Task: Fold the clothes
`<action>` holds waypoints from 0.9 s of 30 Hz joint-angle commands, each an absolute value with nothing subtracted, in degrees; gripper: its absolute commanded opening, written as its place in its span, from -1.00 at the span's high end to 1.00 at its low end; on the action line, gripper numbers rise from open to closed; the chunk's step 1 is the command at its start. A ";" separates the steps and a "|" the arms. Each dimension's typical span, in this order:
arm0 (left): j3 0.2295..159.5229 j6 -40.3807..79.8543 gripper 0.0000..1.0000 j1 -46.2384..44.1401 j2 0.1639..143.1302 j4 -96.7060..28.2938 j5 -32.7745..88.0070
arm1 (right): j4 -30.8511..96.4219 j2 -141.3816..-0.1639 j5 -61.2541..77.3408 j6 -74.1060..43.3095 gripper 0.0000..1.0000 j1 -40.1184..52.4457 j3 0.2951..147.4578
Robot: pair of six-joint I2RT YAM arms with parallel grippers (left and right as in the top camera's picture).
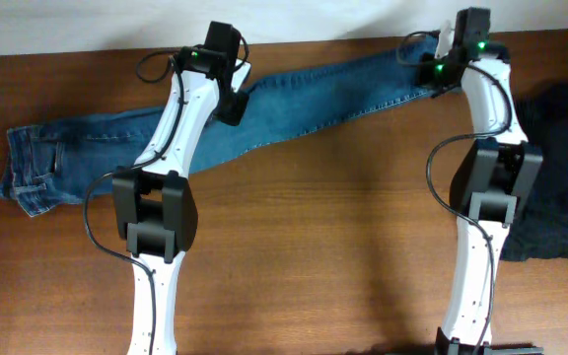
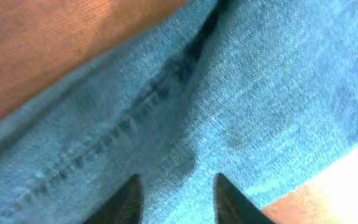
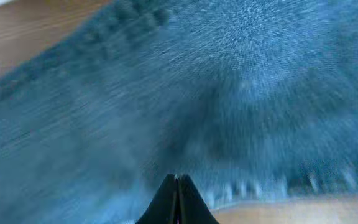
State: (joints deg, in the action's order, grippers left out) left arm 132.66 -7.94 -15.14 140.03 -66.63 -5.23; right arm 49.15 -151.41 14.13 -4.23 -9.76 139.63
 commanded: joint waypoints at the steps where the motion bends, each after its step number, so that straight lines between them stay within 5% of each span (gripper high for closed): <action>1: 133.67 -4.25 0.55 -15.11 137.78 -67.59 -2.94 | 45.71 -152.11 13.54 -4.97 0.92 -9.69 140.16; 3: 133.64 -3.07 0.95 -15.11 137.78 -68.84 -2.74 | 43.77 -152.77 13.65 -4.97 0.92 -9.69 140.16; 4: 133.64 -2.98 0.99 -15.11 137.78 -69.63 -2.76 | 42.65 -153.03 13.74 -5.02 0.93 -9.69 140.16; 27: 125.49 2.37 0.99 -3.60 138.98 -71.24 4.08 | 38.61 -154.08 9.17 -4.95 0.92 -9.74 140.16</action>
